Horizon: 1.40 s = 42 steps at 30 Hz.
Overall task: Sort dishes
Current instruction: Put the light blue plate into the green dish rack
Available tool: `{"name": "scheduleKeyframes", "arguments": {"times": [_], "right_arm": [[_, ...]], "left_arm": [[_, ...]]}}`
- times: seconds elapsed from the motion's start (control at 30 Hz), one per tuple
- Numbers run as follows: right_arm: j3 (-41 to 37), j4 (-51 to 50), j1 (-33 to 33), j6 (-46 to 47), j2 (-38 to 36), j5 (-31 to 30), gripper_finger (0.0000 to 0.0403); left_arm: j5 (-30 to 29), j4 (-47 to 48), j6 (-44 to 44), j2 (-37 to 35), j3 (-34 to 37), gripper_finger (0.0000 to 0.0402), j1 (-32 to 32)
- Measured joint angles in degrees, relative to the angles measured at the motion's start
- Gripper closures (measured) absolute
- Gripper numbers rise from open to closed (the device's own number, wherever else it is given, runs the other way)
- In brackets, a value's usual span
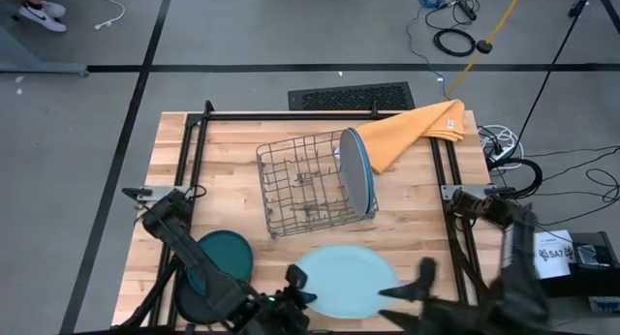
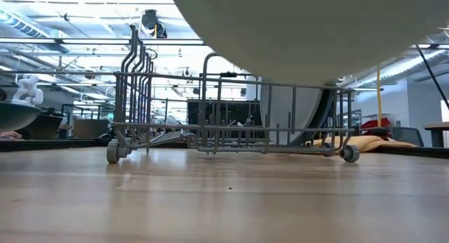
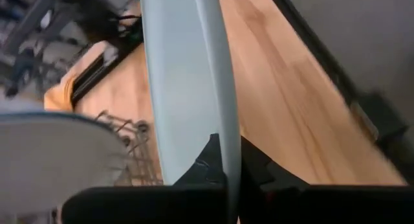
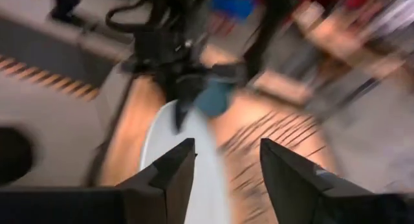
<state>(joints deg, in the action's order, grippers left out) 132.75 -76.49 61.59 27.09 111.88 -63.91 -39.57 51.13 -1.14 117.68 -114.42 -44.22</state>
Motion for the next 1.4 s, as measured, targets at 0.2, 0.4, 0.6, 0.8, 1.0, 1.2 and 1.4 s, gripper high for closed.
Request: {"name": "scheduleKeyframes", "arguments": {"times": [0.2, 0.4, 0.6, 0.8, 1.0, 1.2, 1.4], "right_arm": [[0.0, -0.2, 4.3, -6.1, -0.1, -15.7, 0.0320], [-0.1, -2.1, 4.2, -5.2, 3.1, -22.1, 0.0391], [-0.1, -2.6, 4.1, -8.3, 3.8, -26.1, 0.0401], [-0.1, -2.7, 4.1, -8.9, 3.6, -26.1, 0.0402], [-0.1, -2.7, 5.0, -11.5, 3.6, -26.2, 0.0402], [-0.1, -3.6, 7.4, -13.1, 3.6, -26.1, 0.0402], [-0.1, -3.9, 9.8, -13.5, 3.6, -26.1, 0.0402]], "left_arm": [[-11.0, 0.5, -16.0, -7.8, -0.3, 0.0402, -1.8], [-31.3, 2.7, -40.3, -15.9, 0.8, 0.0402, -2.0], [-37.2, 12.1, -69.5, -17.9, 1.2, 0.0402, 2.7], [-31.5, 16.1, -81.7, -14.9, 1.3, 0.0400, 12.7], [-21.3, 11.6, -81.1, -11.9, 1.4, 0.0397, 21.0], [-12.8, 0.5, -71.8, -9.6, 1.3, 0.0395, 25.5], [-8.8, 0.3, -70.7, -8.1, 1.4, 0.0394, 28.1]]}}
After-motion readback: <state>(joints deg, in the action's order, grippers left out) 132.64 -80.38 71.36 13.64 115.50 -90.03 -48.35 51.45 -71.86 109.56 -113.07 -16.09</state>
